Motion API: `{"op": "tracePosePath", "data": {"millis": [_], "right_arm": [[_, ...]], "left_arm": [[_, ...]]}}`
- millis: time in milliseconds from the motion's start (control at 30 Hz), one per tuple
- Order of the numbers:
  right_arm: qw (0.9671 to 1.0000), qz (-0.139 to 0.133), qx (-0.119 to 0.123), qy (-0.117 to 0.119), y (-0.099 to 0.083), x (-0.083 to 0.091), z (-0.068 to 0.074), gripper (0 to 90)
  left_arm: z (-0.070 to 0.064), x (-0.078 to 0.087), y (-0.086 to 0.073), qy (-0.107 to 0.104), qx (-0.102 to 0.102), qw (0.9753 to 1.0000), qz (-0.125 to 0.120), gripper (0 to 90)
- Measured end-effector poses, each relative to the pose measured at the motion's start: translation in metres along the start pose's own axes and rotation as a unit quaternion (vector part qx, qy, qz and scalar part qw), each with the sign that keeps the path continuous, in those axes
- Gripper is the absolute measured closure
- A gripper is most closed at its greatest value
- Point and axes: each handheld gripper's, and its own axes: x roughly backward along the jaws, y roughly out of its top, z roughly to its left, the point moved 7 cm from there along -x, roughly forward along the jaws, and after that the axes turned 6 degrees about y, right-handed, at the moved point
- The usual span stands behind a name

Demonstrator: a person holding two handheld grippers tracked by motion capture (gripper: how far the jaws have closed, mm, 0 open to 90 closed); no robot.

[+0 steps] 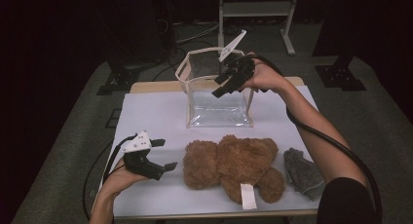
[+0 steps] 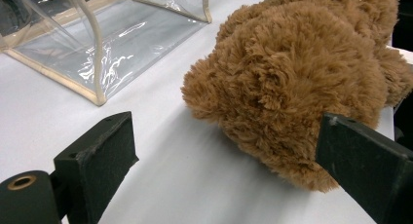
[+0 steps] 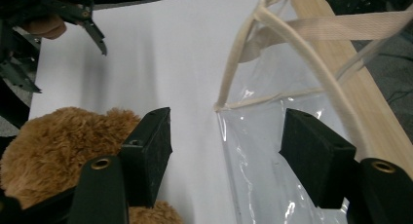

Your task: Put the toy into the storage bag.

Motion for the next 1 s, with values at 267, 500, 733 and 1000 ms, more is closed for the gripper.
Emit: {"op": "tracePosePath", "data": {"millis": [267, 500, 733, 1000], "right_arm": [[0.9998, 0.008, -0.009, -0.014, 0.006, 0.006, -0.020, 34.4], [0.9992, 0.020, -0.025, -0.026, 0.008, 0.004, -0.045, 36.5], [0.9981, 0.031, -0.044, -0.028, 0.000, -0.004, -0.064, 41.0], [0.9962, 0.061, -0.055, -0.028, -0.013, -0.017, -0.069, 60.0]], "left_arm": [[0.000, 0.000, -0.001, -0.001, 0.001, 1.0000, 0.004, 6.8], [0.000, -0.002, -0.001, -0.008, -0.001, 1.0000, 0.004, 6.8], [0.001, -0.003, -0.004, -0.009, 0.001, 0.9999, 0.009, 6.8], [0.000, -0.006, -0.005, -0.014, 0.002, 0.9998, 0.013, 6.8]]}}
